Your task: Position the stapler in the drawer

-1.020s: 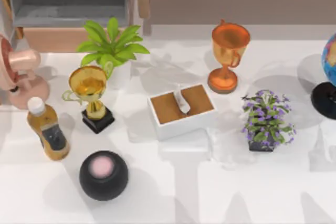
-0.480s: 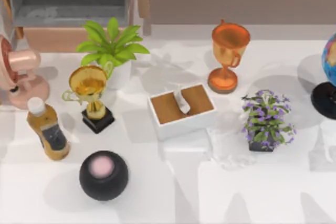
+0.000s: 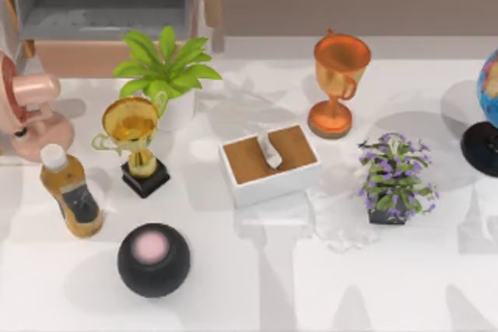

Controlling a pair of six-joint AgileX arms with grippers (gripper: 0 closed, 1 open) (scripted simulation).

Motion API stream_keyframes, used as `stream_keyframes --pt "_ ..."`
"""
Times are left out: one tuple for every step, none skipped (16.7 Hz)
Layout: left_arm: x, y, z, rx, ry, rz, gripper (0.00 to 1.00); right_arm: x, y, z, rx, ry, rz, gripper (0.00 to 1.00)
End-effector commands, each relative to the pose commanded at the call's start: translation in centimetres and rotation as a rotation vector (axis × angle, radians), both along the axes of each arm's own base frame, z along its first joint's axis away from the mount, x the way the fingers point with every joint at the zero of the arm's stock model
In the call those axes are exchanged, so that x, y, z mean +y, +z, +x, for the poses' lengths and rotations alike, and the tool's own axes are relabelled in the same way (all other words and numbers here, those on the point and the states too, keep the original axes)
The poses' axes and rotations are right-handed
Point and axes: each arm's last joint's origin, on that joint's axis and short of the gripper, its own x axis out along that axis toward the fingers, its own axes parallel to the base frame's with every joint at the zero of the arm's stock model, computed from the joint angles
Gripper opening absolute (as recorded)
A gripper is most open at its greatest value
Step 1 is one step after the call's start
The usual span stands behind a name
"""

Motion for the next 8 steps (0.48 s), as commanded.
stream_keyframes --pt "-0.4 -2.7 0.8 0.074 -0.015 -0.046 0.0 0.0 0.0 0.0 0.0 0.0 0.0 1.0" --pt "-1.0 -5.8 1.5 0.155 -0.033 -0.096 0.0 0.0 0.0 0.0 0.0 0.0 0.0 1.0" --pt "-1.6 -8.7 2.0 0.233 -0.046 -0.144 0.0 0.0 0.0 0.0 0.0 0.0 0.0 1.0" --pt "-1.9 -11.2 2.1 0.303 -0.049 -0.185 0.0 0.0 0.0 0.0 0.0 0.0 0.0 1.0" --pt "-1.9 -13.2 1.9 0.36 -0.042 -0.219 0.0 0.0 0.0 0.0 0.0 0.0 0.0 1.0" --pt "-1.7 -14.5 1.6 0.4 -0.032 -0.244 0.0 0.0 0.0 0.0 0.0 0.0 0.0 1.0" --pt "-1.6 -15.0 1.4 0.418 -0.025 -0.256 0.0 0.0 0.0 0.0 0.0 0.0 0.0 1.0" --pt "-1.6 -15.0 1.4 0.418 -0.025 -0.256 0.0 0.0 0.0 0.0 0.0 0.0 0.0 1.0"
